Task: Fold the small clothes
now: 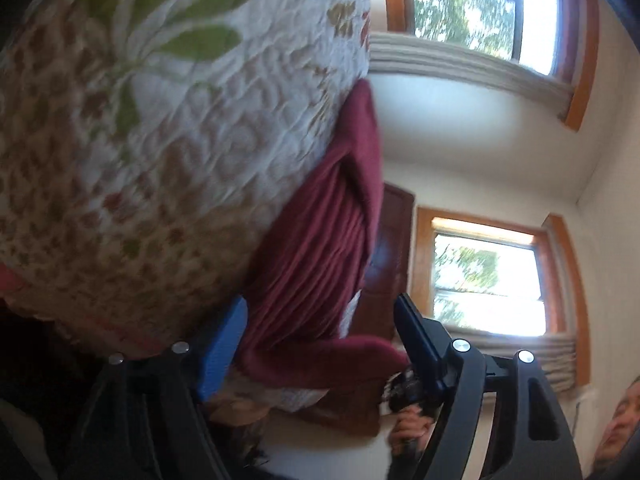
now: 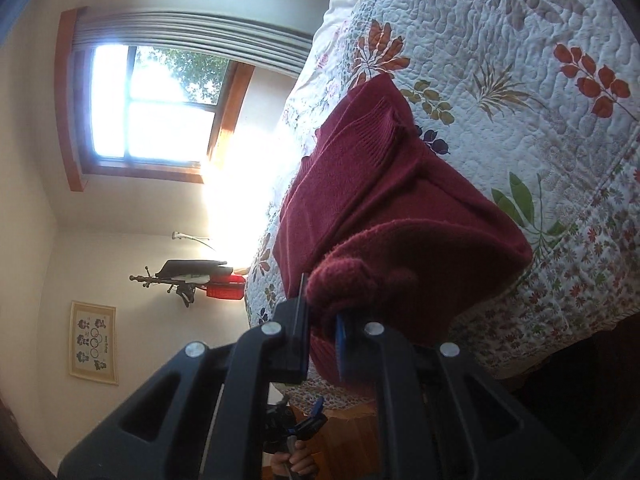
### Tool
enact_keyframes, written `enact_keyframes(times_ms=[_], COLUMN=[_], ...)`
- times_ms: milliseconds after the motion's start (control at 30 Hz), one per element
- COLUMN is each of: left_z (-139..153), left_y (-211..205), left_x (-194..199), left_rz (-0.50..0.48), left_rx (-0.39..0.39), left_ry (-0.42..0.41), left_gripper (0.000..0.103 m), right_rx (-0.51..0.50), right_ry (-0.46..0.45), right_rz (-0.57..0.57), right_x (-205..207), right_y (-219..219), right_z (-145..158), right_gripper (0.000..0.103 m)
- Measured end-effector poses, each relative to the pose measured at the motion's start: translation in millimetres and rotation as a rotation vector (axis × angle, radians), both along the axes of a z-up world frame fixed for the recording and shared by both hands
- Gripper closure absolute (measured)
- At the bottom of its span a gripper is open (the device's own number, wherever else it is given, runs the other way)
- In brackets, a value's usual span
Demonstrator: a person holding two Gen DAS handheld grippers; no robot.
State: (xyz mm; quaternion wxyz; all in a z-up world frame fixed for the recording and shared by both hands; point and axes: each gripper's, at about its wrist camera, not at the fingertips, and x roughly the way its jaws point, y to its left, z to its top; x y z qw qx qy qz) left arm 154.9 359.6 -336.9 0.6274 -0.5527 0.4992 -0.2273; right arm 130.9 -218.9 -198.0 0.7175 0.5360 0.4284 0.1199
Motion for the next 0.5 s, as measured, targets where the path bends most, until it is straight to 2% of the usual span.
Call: enact_keyframes(times_ms=[100, 133, 233, 333, 367, 433, 500], left_z=[-30, -36, -26, -4, -1, -1, -3], left_y=[-28, -37, -54, -52, -53, -54, -56], left_x=[-10, -11, -8, 3, 12, 33, 55], left_rz=[-0.133, -0.159, -0.177, -0.149, -0.15, -0.188, -0.23], left_rx=[0.106, 0.128, 0.152, 0.187, 0.198, 0.201, 0.141], left_ry=[0.006, -0.018, -0.188, -0.382, -0.418, -0.42, -0.396], left_gripper=[0.027, 0.027, 0.027, 0.022, 0.02, 0.02, 0.018], right_rx=[-0.014, -0.017, -0.036, -0.049, -0.053, -0.066, -0.066], right_ry=[0.029, 0.036, 0.035, 0.004, -0.005, -0.01, -0.007], right_rz=[0.001, 0.005, 0.018, 0.042, 0.05, 0.063, 0.069], right_x=[-19, -25, -46, -59, -61, -61, -61], right_y=[4, 6, 14, 23, 25, 29, 30], right_z=[12, 17, 40, 61, 66, 68, 66], right_gripper=[0.094, 0.094, 0.094, 0.094, 0.094, 0.094, 0.094])
